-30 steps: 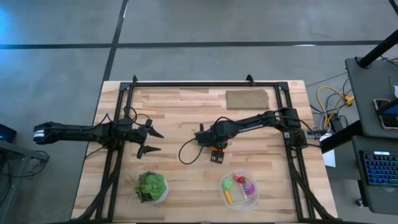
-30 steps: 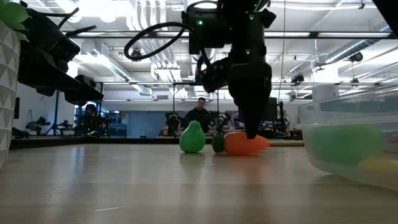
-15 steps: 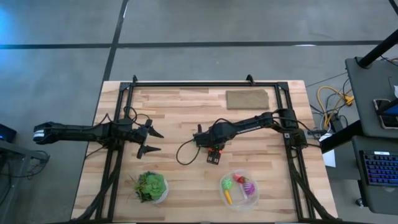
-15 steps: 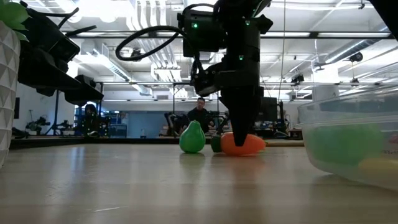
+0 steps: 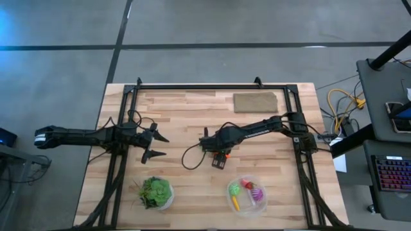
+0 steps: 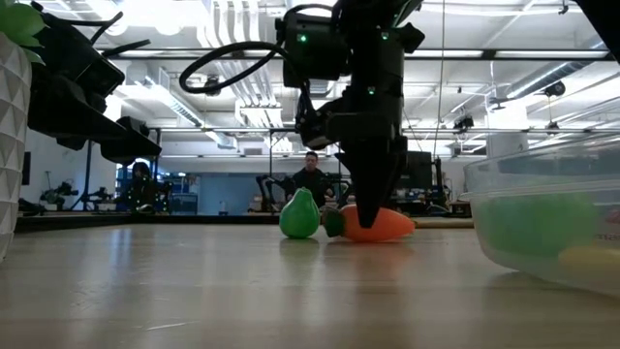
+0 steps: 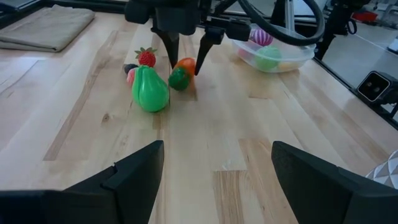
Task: Pick and placing Produce into tupperware
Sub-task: Put the orange carrot into the transparent container, then put the red strawberry into the transparent container
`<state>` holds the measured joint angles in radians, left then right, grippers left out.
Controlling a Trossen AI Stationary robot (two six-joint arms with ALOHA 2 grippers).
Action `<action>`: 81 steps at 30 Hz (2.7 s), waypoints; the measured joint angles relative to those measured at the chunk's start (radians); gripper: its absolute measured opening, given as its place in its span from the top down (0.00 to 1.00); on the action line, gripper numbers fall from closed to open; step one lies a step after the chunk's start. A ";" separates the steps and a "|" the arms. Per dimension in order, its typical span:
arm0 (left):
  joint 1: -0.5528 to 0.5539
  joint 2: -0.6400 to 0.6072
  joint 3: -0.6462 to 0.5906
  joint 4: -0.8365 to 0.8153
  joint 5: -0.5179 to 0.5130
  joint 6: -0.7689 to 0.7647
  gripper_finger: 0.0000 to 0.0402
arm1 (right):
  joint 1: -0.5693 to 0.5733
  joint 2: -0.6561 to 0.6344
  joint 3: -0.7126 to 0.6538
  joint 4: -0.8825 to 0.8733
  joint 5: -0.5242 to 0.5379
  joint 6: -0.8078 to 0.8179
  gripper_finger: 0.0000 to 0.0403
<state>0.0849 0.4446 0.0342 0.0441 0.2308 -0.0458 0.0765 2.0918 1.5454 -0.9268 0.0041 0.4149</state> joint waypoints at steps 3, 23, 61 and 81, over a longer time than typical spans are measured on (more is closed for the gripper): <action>0.000 0.000 0.000 0.000 0.000 0.000 0.29 | 0.000 0.000 0.002 0.001 0.000 0.020 0.60; 0.000 0.000 0.000 0.000 0.000 0.000 0.29 | 0.164 -0.251 0.087 -0.266 -0.105 0.233 0.60; 0.000 0.000 0.000 0.000 0.000 0.000 0.29 | 0.324 -0.224 0.063 -0.312 0.036 0.523 0.28; 0.000 0.000 0.000 0.000 0.000 0.000 0.29 | -0.054 -0.166 0.055 -0.285 0.045 -0.405 0.40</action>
<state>0.0848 0.4446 0.0341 0.0444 0.2310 -0.0456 0.0227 1.9260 1.6001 -1.2114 0.0488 0.0100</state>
